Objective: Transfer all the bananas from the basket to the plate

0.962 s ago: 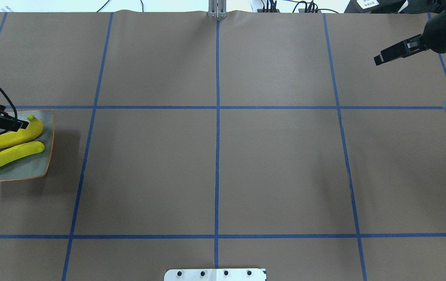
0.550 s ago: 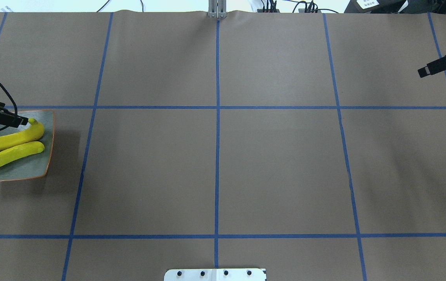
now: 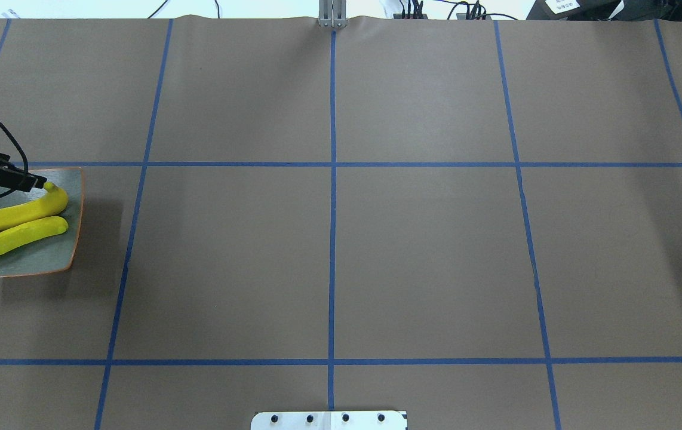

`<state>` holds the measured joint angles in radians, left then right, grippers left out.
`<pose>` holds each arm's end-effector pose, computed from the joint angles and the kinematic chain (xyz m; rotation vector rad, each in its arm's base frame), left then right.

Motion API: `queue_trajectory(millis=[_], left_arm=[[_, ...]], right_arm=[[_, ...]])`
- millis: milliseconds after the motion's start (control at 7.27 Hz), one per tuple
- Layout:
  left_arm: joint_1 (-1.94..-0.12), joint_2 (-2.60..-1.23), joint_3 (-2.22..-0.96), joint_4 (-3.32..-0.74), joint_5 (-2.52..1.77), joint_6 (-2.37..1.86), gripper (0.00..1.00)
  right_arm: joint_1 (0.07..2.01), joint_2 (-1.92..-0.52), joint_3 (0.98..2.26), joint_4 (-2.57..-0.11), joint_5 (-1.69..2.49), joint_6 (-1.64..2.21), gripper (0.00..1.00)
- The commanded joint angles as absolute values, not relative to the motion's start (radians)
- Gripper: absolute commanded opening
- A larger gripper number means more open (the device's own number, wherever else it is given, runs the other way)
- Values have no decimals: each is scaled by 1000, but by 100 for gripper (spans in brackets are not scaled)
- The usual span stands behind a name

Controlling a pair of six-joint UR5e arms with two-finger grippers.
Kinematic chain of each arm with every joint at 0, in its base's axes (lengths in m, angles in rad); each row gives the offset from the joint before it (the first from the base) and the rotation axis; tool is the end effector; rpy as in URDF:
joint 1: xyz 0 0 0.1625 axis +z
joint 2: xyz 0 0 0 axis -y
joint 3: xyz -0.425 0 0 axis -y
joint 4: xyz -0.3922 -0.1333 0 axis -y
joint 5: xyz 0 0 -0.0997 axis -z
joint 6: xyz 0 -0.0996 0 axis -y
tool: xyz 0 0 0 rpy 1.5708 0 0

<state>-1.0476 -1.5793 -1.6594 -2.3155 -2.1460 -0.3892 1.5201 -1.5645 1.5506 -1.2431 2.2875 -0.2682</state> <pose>0.1926 -0.4923 0.5308 0.4979 0.8484 0.3650 0.0418 -0.5156 0.6336 0.3782 -0.6787 -0.4152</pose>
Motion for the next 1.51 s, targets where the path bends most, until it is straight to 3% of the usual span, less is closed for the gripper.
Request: queue_trajectory(millis=[0,275,687,1100,1375], left_arm=[[-1048,-1580,-1664,-2318,-2145,-400,100],[-1048,-1580,-1669,-2318,-2145,-402,100],[-1046,-1585,-1675,-2319,-2145,-402,100],[-1046,-1585,-1678,-2329,-2145,-402,100],[-1046,-1585,-1678,-2329,-2145,-402,100]], right_arm=[[1534,-1589,1465,-1236,2095,-396,100],[1534,-1652,1434,-1214,1955,-414,100],[1534,-1683,1280,-1039,1887,-356,99],[1534,-1710,1278,-1005,1888,-239,97],[1532,-1721,1279,-1000,1888,-233,88]])
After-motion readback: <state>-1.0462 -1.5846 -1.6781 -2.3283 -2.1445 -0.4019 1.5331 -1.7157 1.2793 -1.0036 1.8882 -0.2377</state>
